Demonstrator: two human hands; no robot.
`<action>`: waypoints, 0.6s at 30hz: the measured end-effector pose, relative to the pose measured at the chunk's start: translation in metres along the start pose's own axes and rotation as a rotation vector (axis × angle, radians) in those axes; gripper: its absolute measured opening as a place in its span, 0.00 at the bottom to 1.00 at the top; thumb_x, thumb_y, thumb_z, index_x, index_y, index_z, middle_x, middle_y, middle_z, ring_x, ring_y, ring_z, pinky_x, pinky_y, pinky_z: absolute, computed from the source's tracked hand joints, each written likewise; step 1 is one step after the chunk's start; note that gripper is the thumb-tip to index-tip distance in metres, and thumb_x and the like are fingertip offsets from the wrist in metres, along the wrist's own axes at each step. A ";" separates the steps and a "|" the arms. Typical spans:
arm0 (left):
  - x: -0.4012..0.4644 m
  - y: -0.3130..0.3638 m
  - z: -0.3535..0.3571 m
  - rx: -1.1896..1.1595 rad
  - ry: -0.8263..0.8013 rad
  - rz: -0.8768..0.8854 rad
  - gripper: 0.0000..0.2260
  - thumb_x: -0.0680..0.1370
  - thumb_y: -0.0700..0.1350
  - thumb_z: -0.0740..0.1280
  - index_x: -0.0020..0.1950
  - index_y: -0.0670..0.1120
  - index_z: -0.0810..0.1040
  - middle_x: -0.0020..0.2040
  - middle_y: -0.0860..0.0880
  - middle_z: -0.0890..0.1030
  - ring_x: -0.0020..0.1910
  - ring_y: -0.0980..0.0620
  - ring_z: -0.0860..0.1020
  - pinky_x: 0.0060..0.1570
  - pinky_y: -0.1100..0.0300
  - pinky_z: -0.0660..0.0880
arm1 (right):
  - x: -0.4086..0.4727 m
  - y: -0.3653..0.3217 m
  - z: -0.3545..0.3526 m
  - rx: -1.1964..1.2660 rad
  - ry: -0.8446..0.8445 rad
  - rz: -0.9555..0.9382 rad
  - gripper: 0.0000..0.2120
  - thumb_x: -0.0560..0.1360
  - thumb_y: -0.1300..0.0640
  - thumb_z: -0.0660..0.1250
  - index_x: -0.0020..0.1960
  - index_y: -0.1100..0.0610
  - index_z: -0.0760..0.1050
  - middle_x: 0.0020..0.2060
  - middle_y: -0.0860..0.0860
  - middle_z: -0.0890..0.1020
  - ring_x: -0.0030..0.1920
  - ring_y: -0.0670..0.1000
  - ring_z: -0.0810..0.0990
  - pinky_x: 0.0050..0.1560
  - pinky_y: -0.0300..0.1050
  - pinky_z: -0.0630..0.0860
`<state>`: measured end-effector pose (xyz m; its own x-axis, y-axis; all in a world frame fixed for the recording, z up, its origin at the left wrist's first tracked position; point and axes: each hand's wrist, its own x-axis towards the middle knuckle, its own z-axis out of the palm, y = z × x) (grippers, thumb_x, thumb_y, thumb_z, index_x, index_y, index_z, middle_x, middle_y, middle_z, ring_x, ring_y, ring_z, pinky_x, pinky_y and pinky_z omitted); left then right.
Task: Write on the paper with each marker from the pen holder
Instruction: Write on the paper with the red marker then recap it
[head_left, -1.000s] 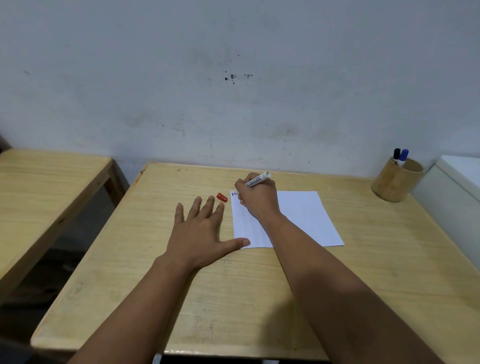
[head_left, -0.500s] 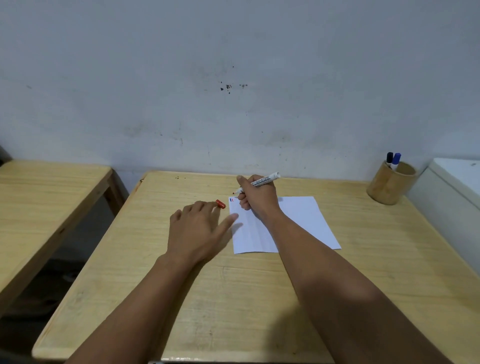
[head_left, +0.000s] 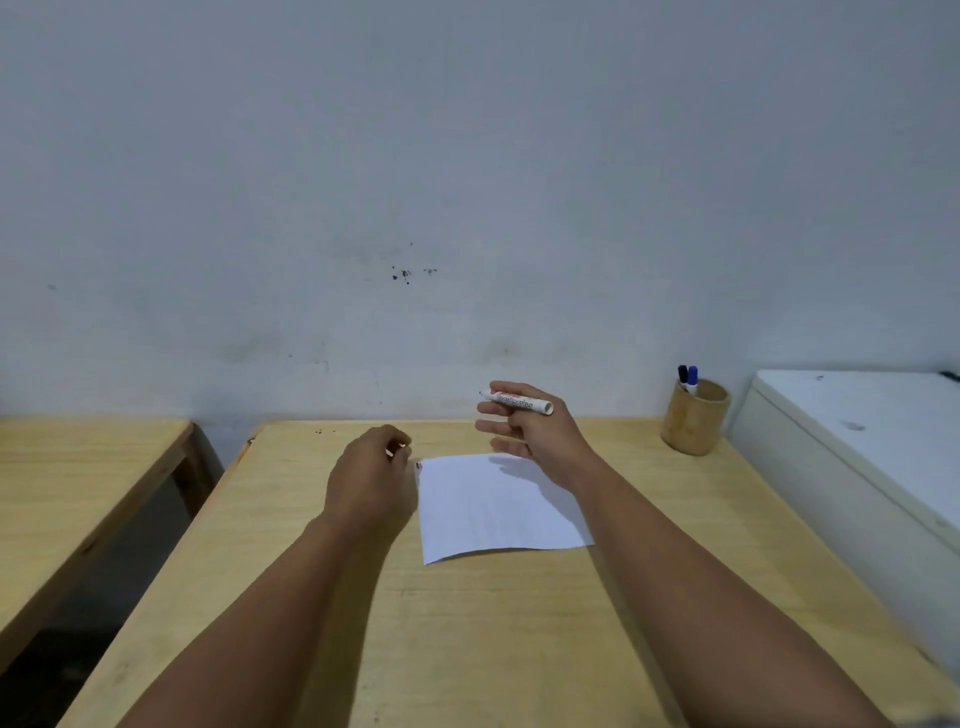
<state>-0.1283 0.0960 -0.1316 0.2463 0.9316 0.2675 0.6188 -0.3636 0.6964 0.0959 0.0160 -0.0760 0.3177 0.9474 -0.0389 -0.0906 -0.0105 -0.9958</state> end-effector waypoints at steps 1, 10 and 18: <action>0.002 0.013 -0.003 -0.165 0.000 -0.049 0.09 0.82 0.45 0.66 0.61 0.53 0.80 0.51 0.51 0.83 0.45 0.53 0.80 0.43 0.57 0.73 | -0.005 -0.002 -0.003 0.051 -0.003 0.007 0.23 0.83 0.73 0.58 0.67 0.56 0.81 0.60 0.60 0.88 0.58 0.62 0.89 0.55 0.53 0.84; 0.009 0.105 -0.016 -0.902 -0.088 -0.326 0.07 0.81 0.43 0.69 0.56 0.47 0.85 0.47 0.49 0.85 0.50 0.52 0.83 0.48 0.58 0.76 | -0.045 -0.019 -0.008 -0.008 0.203 -0.162 0.11 0.85 0.54 0.66 0.53 0.60 0.84 0.35 0.54 0.82 0.26 0.49 0.77 0.30 0.40 0.72; 0.011 0.127 -0.015 -0.958 -0.084 -0.358 0.07 0.81 0.41 0.69 0.56 0.43 0.84 0.47 0.47 0.85 0.50 0.50 0.85 0.45 0.58 0.77 | -0.063 -0.028 -0.028 -0.036 0.013 -0.118 0.27 0.82 0.77 0.57 0.69 0.53 0.80 0.62 0.57 0.85 0.52 0.55 0.89 0.53 0.56 0.87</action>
<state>-0.0583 0.0603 -0.0306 0.2382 0.9677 -0.0825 -0.1803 0.1276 0.9753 0.1046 -0.0524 -0.0475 0.3364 0.9385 0.0781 -0.0175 0.0891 -0.9959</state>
